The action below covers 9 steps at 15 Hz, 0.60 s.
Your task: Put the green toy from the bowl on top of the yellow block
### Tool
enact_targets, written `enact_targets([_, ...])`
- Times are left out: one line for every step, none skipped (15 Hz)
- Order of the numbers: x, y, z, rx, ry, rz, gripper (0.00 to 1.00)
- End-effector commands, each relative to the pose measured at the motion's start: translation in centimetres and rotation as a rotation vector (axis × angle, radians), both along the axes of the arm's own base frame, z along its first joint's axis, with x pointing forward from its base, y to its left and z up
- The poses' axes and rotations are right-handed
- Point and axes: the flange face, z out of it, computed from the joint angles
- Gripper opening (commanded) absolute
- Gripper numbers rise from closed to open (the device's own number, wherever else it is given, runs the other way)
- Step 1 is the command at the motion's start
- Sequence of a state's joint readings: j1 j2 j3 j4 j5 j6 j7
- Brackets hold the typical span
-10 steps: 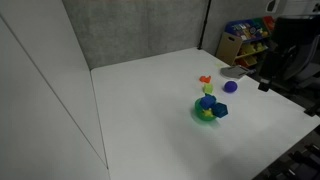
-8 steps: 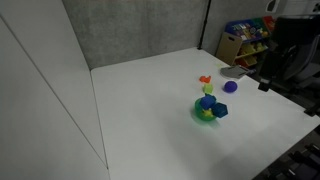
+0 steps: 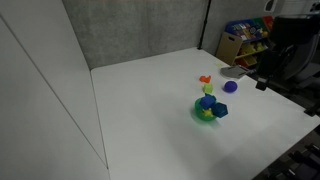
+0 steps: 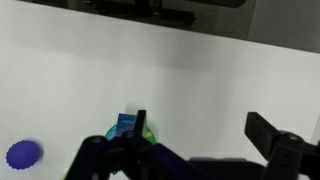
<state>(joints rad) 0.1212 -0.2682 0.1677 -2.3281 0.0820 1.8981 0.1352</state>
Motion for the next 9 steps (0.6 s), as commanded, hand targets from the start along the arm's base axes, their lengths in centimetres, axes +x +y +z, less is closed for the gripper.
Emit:
enact_targets([2.7,0.9,0.0,-0.008,-0.029,-0.025,1.0])
enact_targets([3.3,1.0,-0.2,-0.007,-0.041,-0.03,1.0])
enact_targets([4.2,1.3,-0.4,-0.008,-0.046,-0.039,1.0])
enact_targets([5.0,1.6,-0.7,-0.01,-0.056,-0.048,1.0])
enact_targets([5.8,1.7,-0.9,-0.012,-0.062,-0.057,1.0])
enact_targets([6.7,1.9,-1.2,-0.014,-0.069,-0.065,1.0])
enact_targets([7.6,2.0,-1.6,-0.02,-0.072,-0.075,1.0])
enact_targets([8.5,2.1,-2.0,-0.024,-0.077,-0.081,1.0])
enact_targets([9.3,2.1,-2.4,-0.027,-0.082,-0.09,1.0])
